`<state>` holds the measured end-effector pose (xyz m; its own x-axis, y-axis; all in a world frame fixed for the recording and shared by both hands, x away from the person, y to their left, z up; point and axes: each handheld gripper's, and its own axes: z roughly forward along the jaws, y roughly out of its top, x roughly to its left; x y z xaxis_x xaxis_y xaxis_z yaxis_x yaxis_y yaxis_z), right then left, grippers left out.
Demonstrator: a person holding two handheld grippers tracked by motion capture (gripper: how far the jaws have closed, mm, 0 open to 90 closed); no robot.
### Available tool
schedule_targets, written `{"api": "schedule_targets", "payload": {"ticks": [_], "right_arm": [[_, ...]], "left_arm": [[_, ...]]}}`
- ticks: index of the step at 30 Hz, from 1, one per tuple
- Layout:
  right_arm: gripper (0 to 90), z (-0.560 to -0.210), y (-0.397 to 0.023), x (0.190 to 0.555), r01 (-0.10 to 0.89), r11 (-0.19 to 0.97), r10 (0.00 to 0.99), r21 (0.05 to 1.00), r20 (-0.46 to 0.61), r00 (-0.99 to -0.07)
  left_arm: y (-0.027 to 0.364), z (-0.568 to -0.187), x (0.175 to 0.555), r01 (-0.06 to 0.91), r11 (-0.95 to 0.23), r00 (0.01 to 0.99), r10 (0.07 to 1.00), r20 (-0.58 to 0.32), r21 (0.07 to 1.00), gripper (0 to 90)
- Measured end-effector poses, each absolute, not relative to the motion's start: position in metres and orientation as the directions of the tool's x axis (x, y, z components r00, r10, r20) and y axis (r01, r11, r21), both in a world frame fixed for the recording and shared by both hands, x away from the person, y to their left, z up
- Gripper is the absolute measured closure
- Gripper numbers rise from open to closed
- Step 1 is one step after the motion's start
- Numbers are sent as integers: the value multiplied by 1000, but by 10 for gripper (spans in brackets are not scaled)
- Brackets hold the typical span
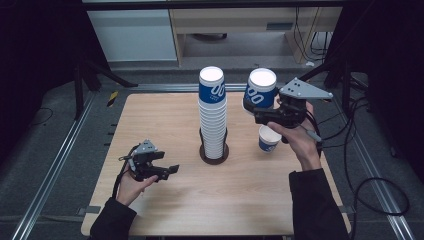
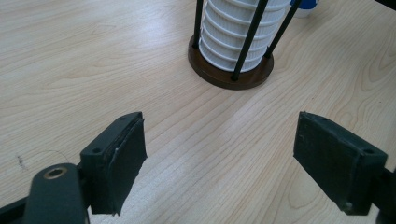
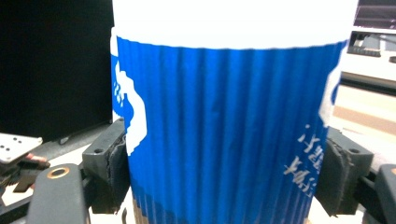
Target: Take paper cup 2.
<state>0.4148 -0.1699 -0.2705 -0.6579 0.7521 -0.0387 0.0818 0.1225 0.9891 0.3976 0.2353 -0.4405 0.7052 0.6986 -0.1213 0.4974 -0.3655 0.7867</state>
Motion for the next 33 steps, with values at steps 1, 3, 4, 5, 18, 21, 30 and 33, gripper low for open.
{"api": "schedule_targets", "payload": {"ticks": [1,3,4,5,18,21,30,33], "right_arm": [[202,-273,-171,414,87,126,751,988,-38,-660],[203,-279,-173,413,99,137,747,986,-37,-664],[203,-279,-173,413,99,137,747,986,-37,-664],[203,-286,-174,411,113,149,742,982,-36,-669],[203,-331,-173,406,167,252,673,953,-48,-738],[203,-339,-172,404,172,260,647,950,-40,-761],[202,-365,-163,399,187,328,590,926,-46,-806],[202,-372,-162,398,201,337,583,920,-36,-812]], "left_arm": [[235,-440,397,497,-367,707,696,-123,786,164],[235,-440,397,496,-369,710,694,-122,786,164],[235,-440,397,496,-369,710,694,-122,786,164],[235,-440,396,496,-370,712,691,-125,786,164],[233,-439,395,492,-375,725,676,-131,786,165],[233,-438,394,491,-376,729,671,-134,786,165],[232,-435,392,482,-386,740,660,-130,787,168],[231,-436,392,483,-388,743,657,-133,785,168]]}}
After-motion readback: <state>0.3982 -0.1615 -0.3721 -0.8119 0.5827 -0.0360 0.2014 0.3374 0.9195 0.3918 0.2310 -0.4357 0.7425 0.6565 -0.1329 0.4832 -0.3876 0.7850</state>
